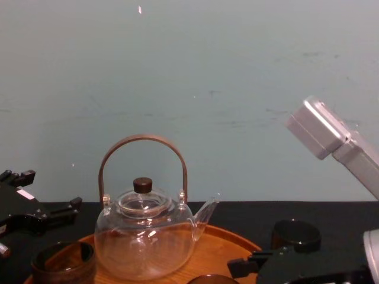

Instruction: Pick up the glass from the table and place it on the tray.

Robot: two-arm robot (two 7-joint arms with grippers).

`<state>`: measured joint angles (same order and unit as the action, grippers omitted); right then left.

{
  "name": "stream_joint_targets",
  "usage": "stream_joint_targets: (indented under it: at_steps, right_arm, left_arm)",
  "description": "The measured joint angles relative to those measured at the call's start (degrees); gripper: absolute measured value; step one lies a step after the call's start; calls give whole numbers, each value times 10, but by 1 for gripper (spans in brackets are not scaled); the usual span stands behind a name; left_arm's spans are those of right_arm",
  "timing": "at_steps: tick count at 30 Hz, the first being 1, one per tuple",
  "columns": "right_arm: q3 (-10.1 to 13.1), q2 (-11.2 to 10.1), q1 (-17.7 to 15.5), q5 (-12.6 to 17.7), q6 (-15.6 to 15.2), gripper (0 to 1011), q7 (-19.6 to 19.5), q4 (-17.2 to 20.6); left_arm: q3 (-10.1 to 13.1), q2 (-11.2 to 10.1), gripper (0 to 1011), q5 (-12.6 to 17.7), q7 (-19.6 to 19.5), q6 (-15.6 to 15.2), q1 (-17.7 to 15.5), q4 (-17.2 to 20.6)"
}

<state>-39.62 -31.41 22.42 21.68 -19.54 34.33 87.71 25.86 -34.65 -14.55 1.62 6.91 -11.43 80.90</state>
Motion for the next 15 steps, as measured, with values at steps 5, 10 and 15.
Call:
stream_joint_targets:
  at_steps: [5, 10, 15]
  right_arm:
    - [0, 0, 0, 0, 0, 1002, 0, 0]
    - [1, 0, 0, 1, 0, 1002, 1, 0]
    - [15, -8, -10, 17, 24, 1002, 14, 6]
  left_arm:
    - [0, 0, 1001, 0, 0, 0, 0, 0]
    - [0, 0, 1001, 0, 0, 0, 0, 0]
    - [0, 0, 1001, 0, 0, 0, 0, 0]
